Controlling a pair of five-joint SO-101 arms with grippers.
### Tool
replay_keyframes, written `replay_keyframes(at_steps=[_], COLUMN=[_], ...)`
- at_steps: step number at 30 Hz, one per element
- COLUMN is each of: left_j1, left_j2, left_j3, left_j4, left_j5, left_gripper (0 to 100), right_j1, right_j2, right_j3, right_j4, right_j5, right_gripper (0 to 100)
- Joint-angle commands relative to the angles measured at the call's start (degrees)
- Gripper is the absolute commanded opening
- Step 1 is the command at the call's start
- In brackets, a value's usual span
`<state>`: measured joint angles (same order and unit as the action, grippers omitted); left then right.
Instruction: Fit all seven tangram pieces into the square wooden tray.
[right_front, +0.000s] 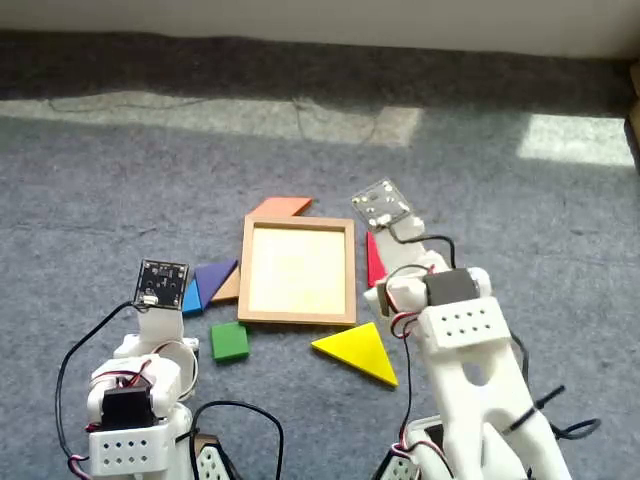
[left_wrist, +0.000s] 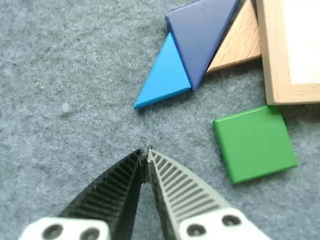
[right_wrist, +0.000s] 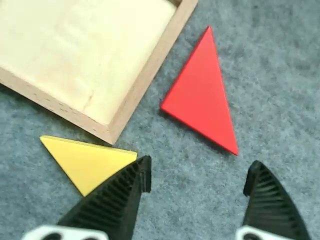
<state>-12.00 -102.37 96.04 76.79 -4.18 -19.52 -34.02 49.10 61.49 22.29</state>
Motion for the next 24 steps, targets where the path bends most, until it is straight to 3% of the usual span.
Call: replay_keyframes(at_steps=[1,13,24], left_j1=[-0.75,-0.75,-0.75], left_j2=[-1.98,-1.98,-1.98], left_j3=[1.1,1.1,1.1], left_j4=[0.26,0.26,0.26], left_j5=[0.18,0.18,0.18], left_gripper=[1,1,1], right_j1=[-2.15,-1.98,0.92], right_j2=[7.96,35.82,47.87], right_j3=[-6.64,-24.84,-33.27], right_j4=[-2.59,-2.86,-2.86], right_j5=[2.11,4.4,4.4], right_gripper=[29.6,29.6,29.6])
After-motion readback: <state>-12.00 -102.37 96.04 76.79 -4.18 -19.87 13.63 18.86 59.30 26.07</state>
